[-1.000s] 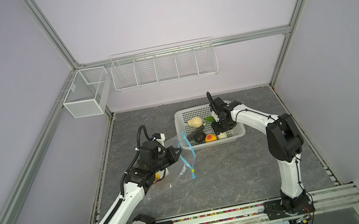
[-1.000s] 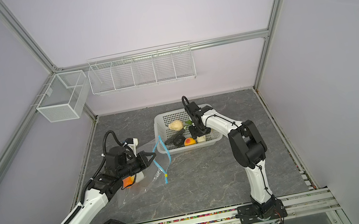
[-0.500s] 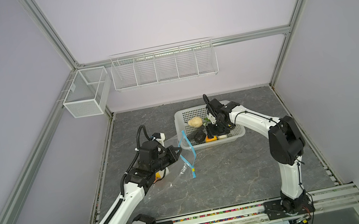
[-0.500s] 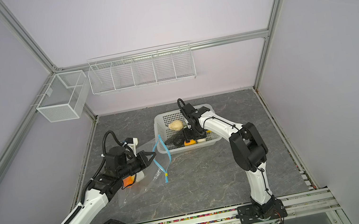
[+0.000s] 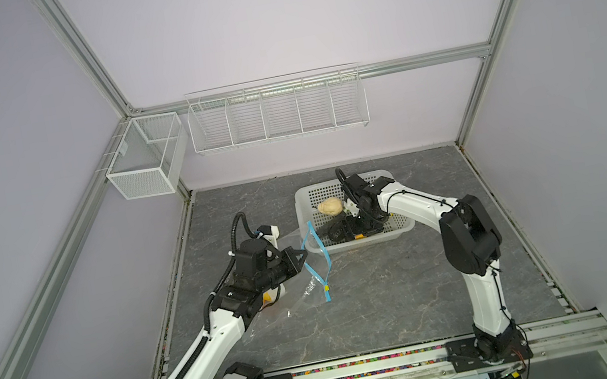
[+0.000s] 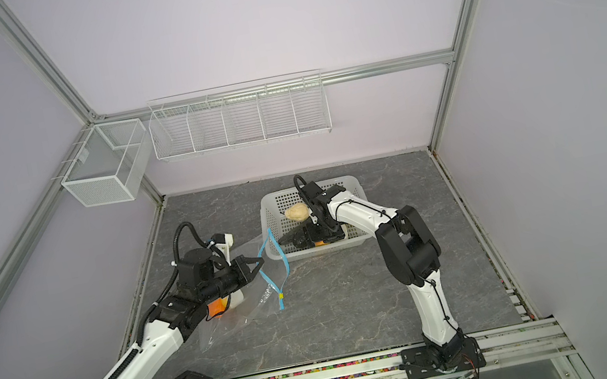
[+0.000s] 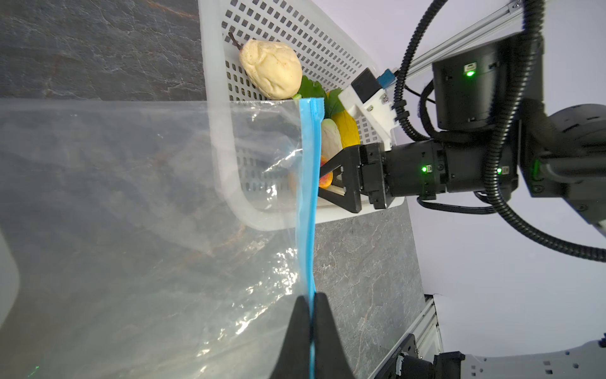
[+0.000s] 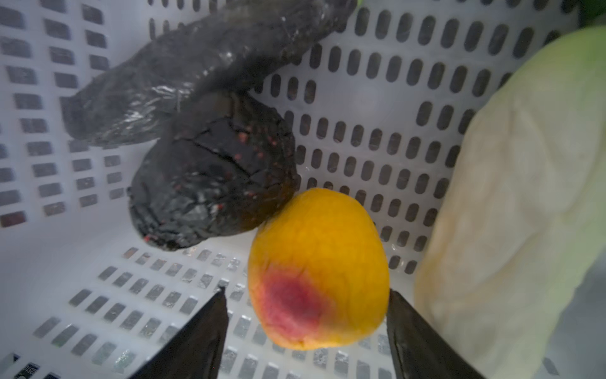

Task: Place the food in the zip-top bag and seal the zipper
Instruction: 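Lower the right gripper and close it on the orange-red peach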

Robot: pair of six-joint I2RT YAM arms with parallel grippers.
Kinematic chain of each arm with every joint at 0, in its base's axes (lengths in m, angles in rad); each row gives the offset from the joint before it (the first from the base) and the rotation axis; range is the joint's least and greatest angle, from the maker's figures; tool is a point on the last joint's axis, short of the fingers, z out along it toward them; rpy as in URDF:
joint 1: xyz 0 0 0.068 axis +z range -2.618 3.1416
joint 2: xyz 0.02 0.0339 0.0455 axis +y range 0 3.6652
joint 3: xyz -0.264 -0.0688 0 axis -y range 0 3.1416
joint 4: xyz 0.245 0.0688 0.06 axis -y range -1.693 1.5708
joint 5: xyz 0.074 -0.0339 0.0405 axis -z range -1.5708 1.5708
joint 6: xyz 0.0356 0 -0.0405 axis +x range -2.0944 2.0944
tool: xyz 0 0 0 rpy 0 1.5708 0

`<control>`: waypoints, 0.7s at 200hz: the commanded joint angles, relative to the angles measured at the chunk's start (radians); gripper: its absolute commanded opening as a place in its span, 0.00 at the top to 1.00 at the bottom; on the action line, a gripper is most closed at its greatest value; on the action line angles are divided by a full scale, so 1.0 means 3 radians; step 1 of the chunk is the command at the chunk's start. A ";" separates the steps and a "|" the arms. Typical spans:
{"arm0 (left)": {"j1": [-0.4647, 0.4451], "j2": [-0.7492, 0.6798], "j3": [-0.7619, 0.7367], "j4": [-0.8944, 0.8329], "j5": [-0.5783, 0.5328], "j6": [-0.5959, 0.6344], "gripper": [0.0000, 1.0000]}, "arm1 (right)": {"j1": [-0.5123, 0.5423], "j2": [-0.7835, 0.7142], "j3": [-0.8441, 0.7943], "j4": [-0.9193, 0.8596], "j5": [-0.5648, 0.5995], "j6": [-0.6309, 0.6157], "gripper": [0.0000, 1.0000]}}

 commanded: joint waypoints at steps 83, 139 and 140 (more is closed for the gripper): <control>0.0009 -0.0128 -0.0101 0.0015 -0.0018 -0.0004 1.00 | 0.0038 0.0308 0.0304 -0.0112 0.0100 -0.0047 0.29; 0.0009 -0.0135 -0.0076 0.0025 -0.0031 -0.0027 1.00 | 0.0014 0.0062 0.0332 -0.0158 0.0158 -0.0125 0.35; 0.0009 -0.0134 -0.0076 0.0025 -0.0032 -0.0030 1.00 | 0.0011 0.0054 0.0331 -0.0154 0.0160 -0.0127 0.35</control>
